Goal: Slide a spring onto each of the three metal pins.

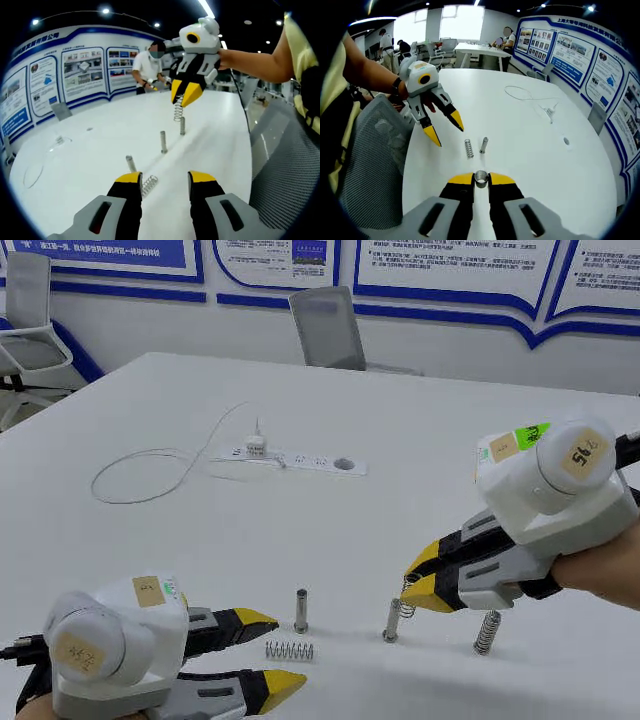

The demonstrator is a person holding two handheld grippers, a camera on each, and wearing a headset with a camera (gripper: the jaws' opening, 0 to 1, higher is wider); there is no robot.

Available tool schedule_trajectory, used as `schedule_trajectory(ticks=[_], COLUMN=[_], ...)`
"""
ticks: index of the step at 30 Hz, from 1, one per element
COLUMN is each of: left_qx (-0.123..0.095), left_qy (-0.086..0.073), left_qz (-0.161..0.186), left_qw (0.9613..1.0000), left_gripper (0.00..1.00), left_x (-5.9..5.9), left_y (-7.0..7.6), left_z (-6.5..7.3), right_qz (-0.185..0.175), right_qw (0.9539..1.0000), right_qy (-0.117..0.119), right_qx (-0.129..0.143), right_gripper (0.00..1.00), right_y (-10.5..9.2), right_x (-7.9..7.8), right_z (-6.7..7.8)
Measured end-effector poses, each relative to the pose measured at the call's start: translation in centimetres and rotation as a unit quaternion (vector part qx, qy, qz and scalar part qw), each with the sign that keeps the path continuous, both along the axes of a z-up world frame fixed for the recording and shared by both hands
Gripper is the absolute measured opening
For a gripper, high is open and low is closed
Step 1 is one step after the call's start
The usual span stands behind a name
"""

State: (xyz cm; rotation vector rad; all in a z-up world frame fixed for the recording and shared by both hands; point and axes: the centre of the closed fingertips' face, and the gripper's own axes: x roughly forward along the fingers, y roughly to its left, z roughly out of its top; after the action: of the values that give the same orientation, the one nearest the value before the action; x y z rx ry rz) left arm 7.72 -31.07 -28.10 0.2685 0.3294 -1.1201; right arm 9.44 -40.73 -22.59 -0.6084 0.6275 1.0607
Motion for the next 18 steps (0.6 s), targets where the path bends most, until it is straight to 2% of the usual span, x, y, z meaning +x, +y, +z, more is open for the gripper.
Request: schedule_trajectory(ticks=[12,18], left_qx=[-0.008,-0.014], left_qy=[0.008,0.014], left_qz=[0.017,0.022], left_qw=[0.9998,0.9996], left_gripper=[0.42,0.45], left_x=[0.3,0.3], left_y=[0.7,0.9], left_z=[0.0,0.1], right_qz=[-0.034,-0.049], right_qw=[0.9994,0.9987], right_qy=[-0.007,0.005], right_qx=[0.007,0.012], right_gripper=[0.12,0.12], right_y=[-0.8,-0.9], right_x=[2.3,3.0], right_z=[-0.6,-1.8])
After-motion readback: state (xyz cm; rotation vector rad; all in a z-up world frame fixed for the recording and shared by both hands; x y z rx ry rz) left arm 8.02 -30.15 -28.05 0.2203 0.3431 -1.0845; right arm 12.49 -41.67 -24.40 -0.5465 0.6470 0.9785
